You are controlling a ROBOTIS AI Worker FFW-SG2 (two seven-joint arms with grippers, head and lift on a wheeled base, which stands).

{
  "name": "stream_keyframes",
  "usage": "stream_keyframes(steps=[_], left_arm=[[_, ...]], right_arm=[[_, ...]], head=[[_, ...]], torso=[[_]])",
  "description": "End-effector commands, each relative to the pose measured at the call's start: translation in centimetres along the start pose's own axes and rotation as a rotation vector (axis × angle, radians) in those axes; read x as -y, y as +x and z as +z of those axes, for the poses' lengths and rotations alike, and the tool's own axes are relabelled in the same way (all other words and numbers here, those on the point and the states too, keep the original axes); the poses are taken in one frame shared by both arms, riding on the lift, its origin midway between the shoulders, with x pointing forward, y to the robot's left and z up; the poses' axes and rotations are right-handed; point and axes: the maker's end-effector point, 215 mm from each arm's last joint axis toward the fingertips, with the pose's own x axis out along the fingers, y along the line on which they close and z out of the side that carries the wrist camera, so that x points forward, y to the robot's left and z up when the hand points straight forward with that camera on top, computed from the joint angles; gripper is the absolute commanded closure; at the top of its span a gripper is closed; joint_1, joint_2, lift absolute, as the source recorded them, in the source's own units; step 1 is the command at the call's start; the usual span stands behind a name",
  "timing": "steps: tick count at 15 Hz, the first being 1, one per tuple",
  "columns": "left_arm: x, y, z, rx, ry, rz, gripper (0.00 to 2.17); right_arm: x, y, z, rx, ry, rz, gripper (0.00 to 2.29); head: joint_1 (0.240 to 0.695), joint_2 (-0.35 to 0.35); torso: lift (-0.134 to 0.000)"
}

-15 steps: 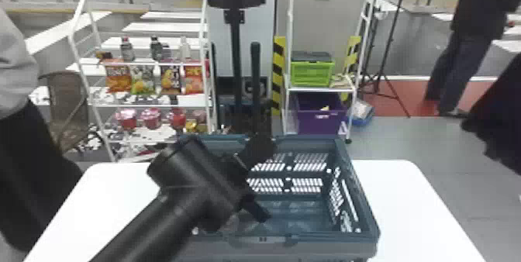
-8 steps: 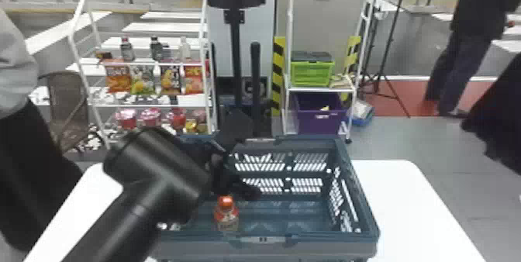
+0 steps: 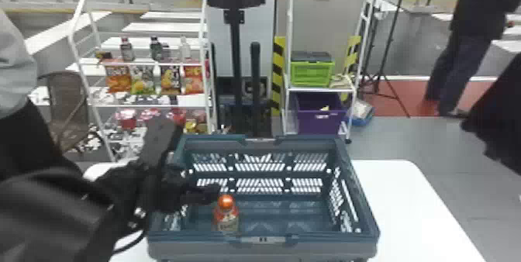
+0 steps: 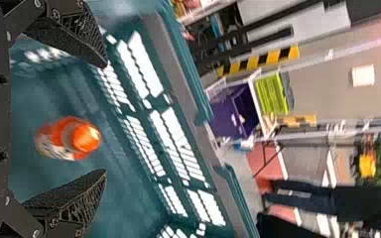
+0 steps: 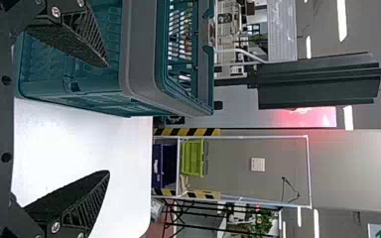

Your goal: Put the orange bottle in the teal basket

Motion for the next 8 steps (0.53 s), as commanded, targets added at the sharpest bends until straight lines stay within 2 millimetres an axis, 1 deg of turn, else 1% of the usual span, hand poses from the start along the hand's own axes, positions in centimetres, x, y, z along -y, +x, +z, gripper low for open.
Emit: stream_keyframes(steps=[1,2,3,4,6,8], left_arm=[[-1.8,-3.2,-0.3,0.142,-0.034,0.067,0.16],[-3.1,-5.2,0.4,0.249,-0.038,0.126,0.17],[-3.4,-6.8,0.0,0.270,-0.046,0.153,0.17],[-3.3,-7.7,-1.4,0.286,-0.058,0.163,0.17],[-2.7,-10.6,-1.3,0.428,-0.087,0.190,0.17],[-1.5,-13.8,-1.0,0.571,-0.133,0.209,0.17]], right_arm=[[0.1,0.0,0.4,0.006,-0.003,0.000,0.12],[0.0,0.0,0.4,0.006,-0.003,0.002,0.12],[0.0,0.1,0.5,0.008,-0.005,0.003,0.12],[0.0,0.2,0.4,0.005,-0.005,0.004,0.12],[-0.2,0.3,0.4,0.005,-0.005,0.009,0.12],[-0.3,0.4,0.5,0.004,-0.008,0.014,0.12]], head=[[0.499,0.000],[0.499,0.000],[0.499,0.000],[0.499,0.000],[0.499,0.000],[0.499,0.000]], torso=[[0.000],[0.000],[0.000],[0.000],[0.000],[0.000]])
